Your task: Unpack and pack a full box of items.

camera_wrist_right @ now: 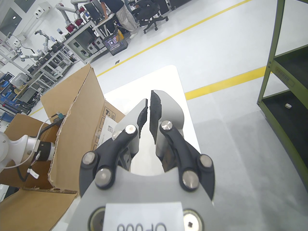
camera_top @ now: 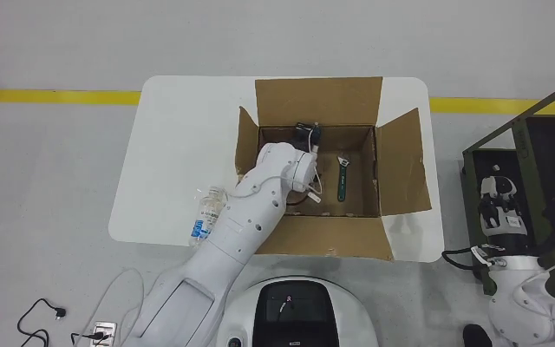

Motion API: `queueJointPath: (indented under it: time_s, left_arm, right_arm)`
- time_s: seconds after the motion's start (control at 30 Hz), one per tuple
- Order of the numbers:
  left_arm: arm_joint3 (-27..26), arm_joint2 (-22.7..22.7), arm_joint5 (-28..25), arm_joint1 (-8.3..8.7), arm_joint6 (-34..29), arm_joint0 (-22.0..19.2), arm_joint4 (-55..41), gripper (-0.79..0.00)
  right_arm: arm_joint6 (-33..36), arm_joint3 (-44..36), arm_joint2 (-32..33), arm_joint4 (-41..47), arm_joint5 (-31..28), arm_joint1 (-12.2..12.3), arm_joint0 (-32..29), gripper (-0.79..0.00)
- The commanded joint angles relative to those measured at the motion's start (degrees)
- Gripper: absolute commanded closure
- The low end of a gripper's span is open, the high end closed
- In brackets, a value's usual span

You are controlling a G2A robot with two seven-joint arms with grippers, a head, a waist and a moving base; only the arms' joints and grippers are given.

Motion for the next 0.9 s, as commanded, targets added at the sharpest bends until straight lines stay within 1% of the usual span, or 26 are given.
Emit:
queueJointPath:
  time_s: [0.0,0.03,0.1,0.13,0.2,0.3,0.33,0.37,0.43,0.5,0.6,0.73,0.8,0.87]
  left_arm:
    - [-6.14,-0.73,-0.15,0.48,-2.86,1.23,1.07,0.000]
    - [-9.08,-1.14,-0.24,0.75,-4.27,1.97,1.79,0.000]
    - [-14.91,-2.13,-0.51,1.25,-7.35,3.46,2.72,0.000]
    - [-18.70,-2.70,-1.00,1.57,-9.33,4.21,3.63,0.000]
    - [-22.51,-3.03,-1.82,1.98,-11.62,5.00,5.82,0.000]
    - [-29.76,-4.40,-2.40,2.42,-14.74,6.10,6.67,0.000]
    - [-30.87,-4.67,-2.49,2.51,-15.35,6.28,6.85,0.000]
    - [-33.35,-5.26,-2.63,2.66,-16.13,6.43,7.43,0.000]
    - [-35.89,-6.14,-2.50,2.80,-17.04,6.89,7.12,0.000]
    - [-39.40,-7.53,-2.66,2.99,-18.24,7.16,6.46,0.000]
    - [-42.62,-9.15,-3.45,3.35,-18.96,7.51,6.54,0.000]
    - [-45.69,-10.76,-4.12,3.91,-18.96,8.16,7.78,0.000]
    - [-47.50,-11.69,-4.09,4.22,-18.96,8.58,8.54,0.000]
    - [-49.61,-12.55,-4.27,4.59,-18.96,9.16,9.32,0.000]
  right_arm:
    - [0.00,0.00,0.00,0.00,0.00,0.00,0.00,-0.058]
    - [0.00,0.00,0.00,0.00,0.00,0.00,0.00,-0.074]
    - [0.00,0.00,0.00,0.00,0.00,0.00,0.00,-0.151]
    - [0.26,-0.15,-0.13,0.60,-0.25,-0.02,0.15,-0.265]
    - [1.15,-0.55,0.02,1.91,-1.12,-0.01,0.40,-0.785]
    - [3.22,-2.01,1.09,4.70,-2.07,0.02,0.51,-0.785]
    - [3.71,-2.33,1.29,5.65,-2.21,0.01,0.47,-0.785]
    - [4.68,-3.17,1.80,7.34,-2.43,0.01,0.40,-0.785]
    - [5.84,-4.07,2.34,10.12,-2.45,-0.02,0.27,-0.785]
    - [8.31,-5.92,2.99,15.77,-2.64,-0.08,0.10,-0.785]
    - [12.51,-8.60,3.92,22.88,-3.18,-0.05,-0.30,-0.785]
    - [16.41,-10.58,3.54,25.54,-3.79,0.05,-1.02,-0.785]
    - [17.55,-11.07,2.19,24.28,-4.23,0.09,-1.40,-0.785]
    - [18.11,-10.93,0.20,22.64,-4.40,0.09,-1.67,-0.754]
